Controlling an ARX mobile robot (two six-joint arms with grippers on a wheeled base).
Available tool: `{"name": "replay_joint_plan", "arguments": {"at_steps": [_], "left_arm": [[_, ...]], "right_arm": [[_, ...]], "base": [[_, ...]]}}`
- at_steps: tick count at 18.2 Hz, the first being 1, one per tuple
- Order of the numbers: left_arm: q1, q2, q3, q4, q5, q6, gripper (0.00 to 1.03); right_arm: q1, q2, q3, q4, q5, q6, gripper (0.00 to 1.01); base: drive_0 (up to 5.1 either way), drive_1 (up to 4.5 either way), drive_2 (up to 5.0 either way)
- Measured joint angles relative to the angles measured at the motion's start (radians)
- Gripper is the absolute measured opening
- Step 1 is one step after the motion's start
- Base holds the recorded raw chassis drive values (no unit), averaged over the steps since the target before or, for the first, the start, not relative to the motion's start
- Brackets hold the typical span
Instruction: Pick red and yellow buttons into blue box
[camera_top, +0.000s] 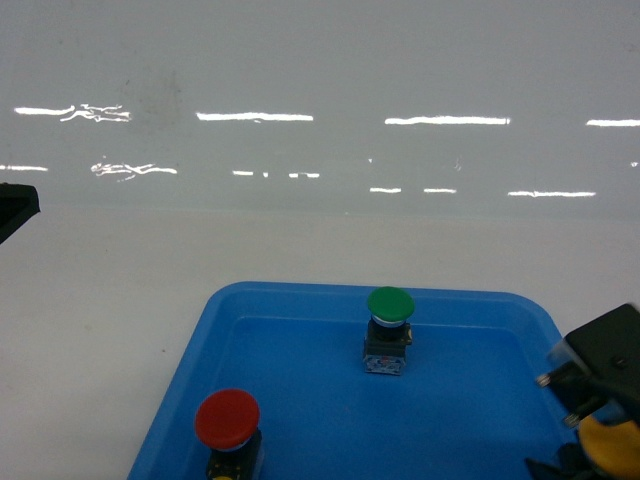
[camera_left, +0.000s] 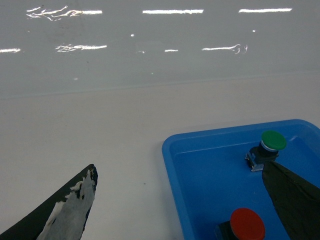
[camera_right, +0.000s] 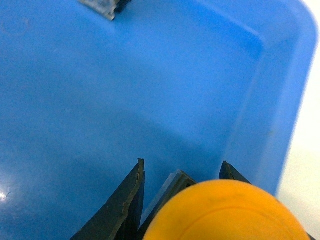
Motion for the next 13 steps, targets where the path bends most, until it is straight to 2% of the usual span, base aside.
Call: {"name": "replay_joint_plan", "arguments": {"at_steps": [3,9,13], "left_arm": [[0.0,0.0,0.0,0.0,0.0,0.0,0.98],[0.0,0.0,0.0,0.0,0.0,0.0,0.98],[0.0,0.0,0.0,0.0,0.0,0.0,0.98]], "right_arm": [[-0.077,-0.172,-0.025,-0.02,-0.018,-0.004,0.4],[-0.154,-0.449,-0.07,-0.05,-0.017,-0.003,0.4],[-0.238,-0.654,-0.108,-0.116,-0.01,0.023,0.4]], "base": [[0.0,0.0,0.0],[0.0,0.0,0.0],[0.0,0.0,0.0]]}}
